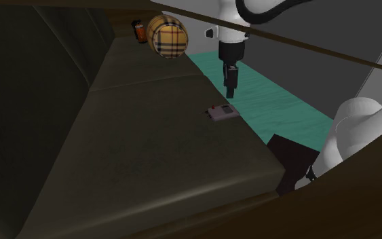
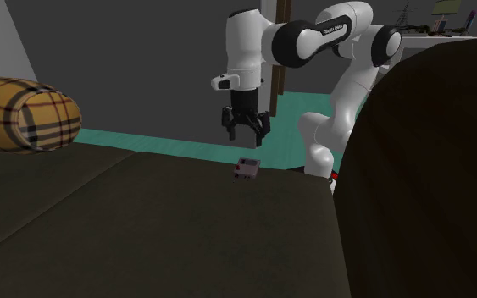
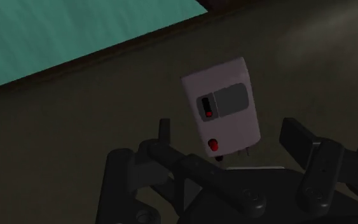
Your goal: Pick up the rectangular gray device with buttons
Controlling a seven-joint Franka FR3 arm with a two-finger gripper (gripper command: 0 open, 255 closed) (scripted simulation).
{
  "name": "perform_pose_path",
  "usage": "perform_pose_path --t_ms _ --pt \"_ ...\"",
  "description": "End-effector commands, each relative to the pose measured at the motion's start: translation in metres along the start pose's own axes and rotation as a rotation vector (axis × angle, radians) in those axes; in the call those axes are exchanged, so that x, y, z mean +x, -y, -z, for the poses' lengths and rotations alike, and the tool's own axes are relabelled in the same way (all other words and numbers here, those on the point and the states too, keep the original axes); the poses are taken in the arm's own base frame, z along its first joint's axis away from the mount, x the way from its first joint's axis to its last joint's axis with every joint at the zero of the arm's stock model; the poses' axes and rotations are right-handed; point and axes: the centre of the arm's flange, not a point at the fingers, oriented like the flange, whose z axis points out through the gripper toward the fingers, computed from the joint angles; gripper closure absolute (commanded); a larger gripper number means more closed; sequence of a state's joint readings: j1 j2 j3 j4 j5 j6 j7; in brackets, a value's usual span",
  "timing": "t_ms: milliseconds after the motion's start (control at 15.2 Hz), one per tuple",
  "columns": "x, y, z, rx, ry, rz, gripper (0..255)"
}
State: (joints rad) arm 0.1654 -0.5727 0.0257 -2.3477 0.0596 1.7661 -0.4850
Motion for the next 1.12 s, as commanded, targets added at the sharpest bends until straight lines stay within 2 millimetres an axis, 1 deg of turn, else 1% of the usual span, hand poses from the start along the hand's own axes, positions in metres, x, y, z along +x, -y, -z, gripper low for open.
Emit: perform_pose_path --t_ms 0,132,594,726,792,1056 --pt "0.019 0.015 -0.017 -0.018 0.021 0.181 0" --pt "0.032 0.027 -0.032 -0.032 0.039 0.322 0" --pt "0.032 0.025 -0.069 -0.032 0.039 0.322 0" --pt "0.032 0.025 -0.072 -0.032 0.039 0.322 0" --pt "0.032 0.026 -0.072 -0.032 0.039 0.322 255" --pt "0.033 0.026 -0.072 -0.032 0.039 0.322 255"
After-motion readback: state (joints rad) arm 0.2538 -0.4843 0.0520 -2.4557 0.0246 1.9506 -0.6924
